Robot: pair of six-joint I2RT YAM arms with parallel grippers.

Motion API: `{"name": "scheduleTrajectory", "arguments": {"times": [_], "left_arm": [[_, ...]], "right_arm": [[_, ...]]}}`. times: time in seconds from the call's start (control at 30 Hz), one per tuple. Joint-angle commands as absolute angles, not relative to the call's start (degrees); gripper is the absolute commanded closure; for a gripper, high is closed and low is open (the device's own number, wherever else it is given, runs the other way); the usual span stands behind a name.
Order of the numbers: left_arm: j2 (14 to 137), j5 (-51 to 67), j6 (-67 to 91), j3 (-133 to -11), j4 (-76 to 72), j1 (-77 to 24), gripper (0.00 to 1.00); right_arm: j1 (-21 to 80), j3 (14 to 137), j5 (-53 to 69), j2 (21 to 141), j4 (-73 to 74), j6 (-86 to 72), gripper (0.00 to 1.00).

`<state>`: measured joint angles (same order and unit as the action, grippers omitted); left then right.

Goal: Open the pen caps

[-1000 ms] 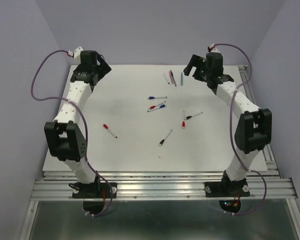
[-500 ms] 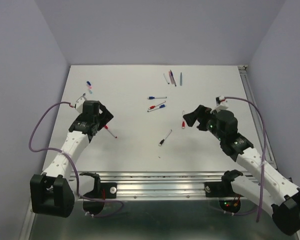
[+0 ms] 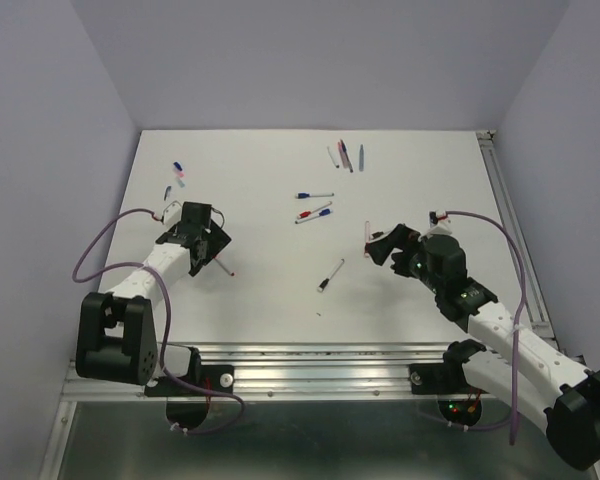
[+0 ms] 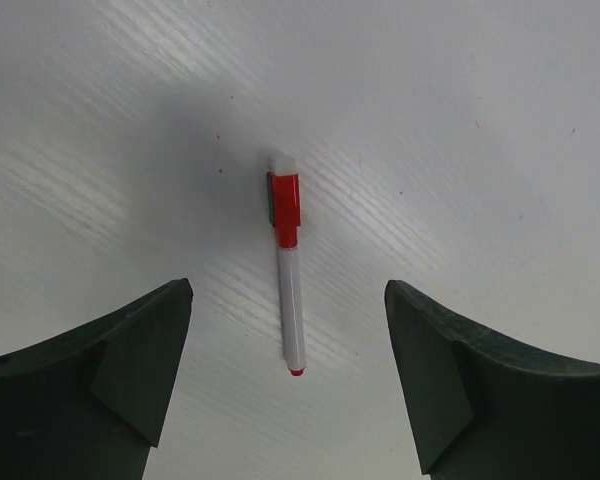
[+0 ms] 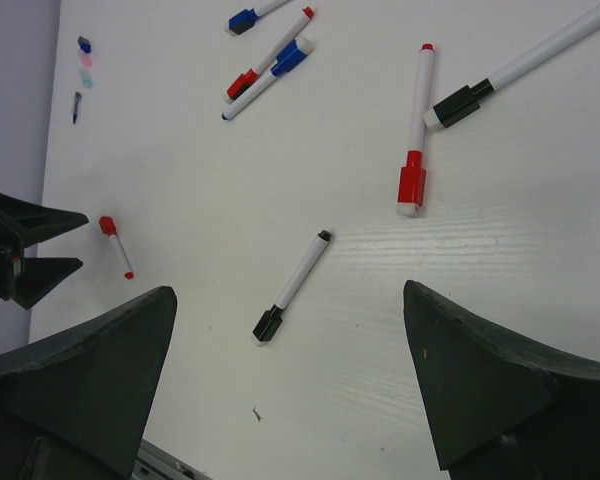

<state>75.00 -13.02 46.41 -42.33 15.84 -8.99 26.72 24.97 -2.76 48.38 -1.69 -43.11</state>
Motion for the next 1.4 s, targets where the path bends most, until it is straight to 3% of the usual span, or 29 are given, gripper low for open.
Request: {"name": "scheduleTrajectory", "arguments": {"times": [0.0, 0.1, 0.27, 0.47, 0.57, 0.6, 0.77, 0.87, 1.13, 1.37], "left_arm": [[78.04, -15.56, 48.34, -43.77, 13.27, -9.14, 0.16], [81.02, -16.08, 48.16, -44.73, 13.01, -9.14, 0.24], [85.77, -17.23, 48.43, -46.32, 13.18, -9.14, 0.28], [90.79, -17.4, 48.25, -48.16, 13.36, -9.14, 0.44], [92.72, -17.58, 48.17, -48.43, 13.97, -9.14, 0.55], [92.99, -17.58, 48.25, -48.51, 14.06, -9.14, 0.63], [94.83, -17.49, 47.12, -48.95, 13.89, -9.23, 0.74], [94.84, -15.91, 46.15, -48.96, 13.62, -9.23, 1.0], [82.37, -8.01, 43.51, -43.7, 8.1, -12.29, 1.0], [68.48, -6.24, 48.59, -39.56, 2.55, -21.86, 1.0]], "right_arm": [[27.16, 23.82, -4.48, 47.46, -5.45, -43.33, 0.0], [27.16, 23.64, -5.44, 47.37, -4.84, -43.24, 0.0], [27.16, 23.55, -5.8, 46.5, -4.57, -43.24, 0.0], [27.16, 23.55, -6.15, 46.49, -4.48, -43.5, 0.0], [27.16, 23.55, -5.71, 46.32, -4.83, -43.59, 0.0], [27.16, 23.47, -5.71, 46.32, -5.1, -43.68, 0.0], [27.16, 23.03, -4.75, 46.41, -6.5, -44.12, 0.0], [27.16, 22.41, -2.03, 46.32, -8.61, -43.42, 0.0], [28.29, 21.88, 15.8, 48.68, -19.07, -43.33, 0.0], [43.65, 30.74, 7.32, 61.41, -17.75, -38.15, 0.0]]}}
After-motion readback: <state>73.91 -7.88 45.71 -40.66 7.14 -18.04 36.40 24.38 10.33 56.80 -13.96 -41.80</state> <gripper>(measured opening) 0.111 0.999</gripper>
